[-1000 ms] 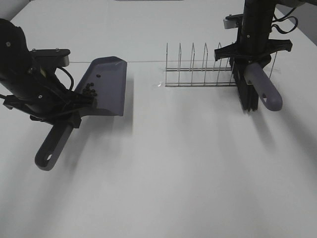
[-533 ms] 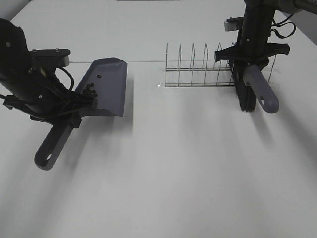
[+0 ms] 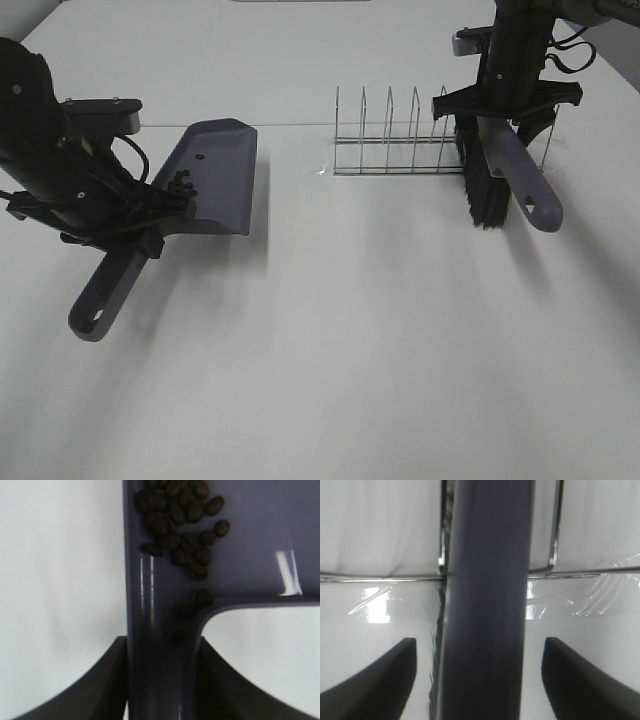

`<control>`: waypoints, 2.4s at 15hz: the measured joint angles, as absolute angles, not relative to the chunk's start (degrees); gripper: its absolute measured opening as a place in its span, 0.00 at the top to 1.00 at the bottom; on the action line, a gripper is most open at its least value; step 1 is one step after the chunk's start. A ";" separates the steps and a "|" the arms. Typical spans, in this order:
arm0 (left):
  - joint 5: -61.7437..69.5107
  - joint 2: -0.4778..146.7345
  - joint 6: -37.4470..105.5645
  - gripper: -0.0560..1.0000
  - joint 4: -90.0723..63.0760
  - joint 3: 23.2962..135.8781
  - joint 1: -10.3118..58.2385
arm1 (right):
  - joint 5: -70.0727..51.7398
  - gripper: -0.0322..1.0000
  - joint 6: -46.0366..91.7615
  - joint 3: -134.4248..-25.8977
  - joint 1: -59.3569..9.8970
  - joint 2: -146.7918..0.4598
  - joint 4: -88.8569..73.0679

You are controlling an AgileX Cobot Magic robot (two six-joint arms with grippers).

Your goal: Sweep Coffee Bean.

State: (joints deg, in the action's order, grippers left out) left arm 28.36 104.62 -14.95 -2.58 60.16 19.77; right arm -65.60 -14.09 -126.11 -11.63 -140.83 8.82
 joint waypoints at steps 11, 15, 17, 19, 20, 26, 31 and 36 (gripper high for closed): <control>26.41 105.14 -14.95 0.61 -5.44 60.22 20.97 | -69.56 0.21 -12.89 -126.11 -11.69 -131.49 5.10; 24.06 109.26 -15.30 0.61 -6.25 60.22 24.75 | -69.61 0.21 -10.60 -119.81 -15.13 -127.08 4.30; 22.69 111.38 -15.36 0.61 -6.42 60.22 25.95 | -69.61 0.21 -10.60 -113.27 -16.50 -122.33 4.30; 21.03 112.93 -15.47 0.61 -6.70 60.22 26.81 | -69.61 0.21 -10.60 -104.56 -17.25 -116.88 4.76; 20.80 113.45 -15.47 0.61 -6.82 60.22 27.04 | -69.73 0.21 -10.54 -100.67 -17.25 -114.13 4.76; 21.08 113.67 -15.47 0.42 -7.10 60.22 27.10 | -66.18 0.21 -12.15 -77.86 -17.25 -96.94 5.61; 25.44 112.93 -15.41 0.36 -7.33 60.22 27.10 | -65.37 0.21 -12.20 -66.52 -17.25 -86.23 5.67; 36.78 97.86 -15.18 0.36 -3.78 60.28 27.10 | -65.32 0.21 -12.20 -53.86 -17.25 -71.62 5.61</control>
State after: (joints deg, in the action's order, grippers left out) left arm 36.78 97.86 -15.18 -3.78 60.28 27.10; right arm -65.32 -12.20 -53.86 -17.25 -71.62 5.61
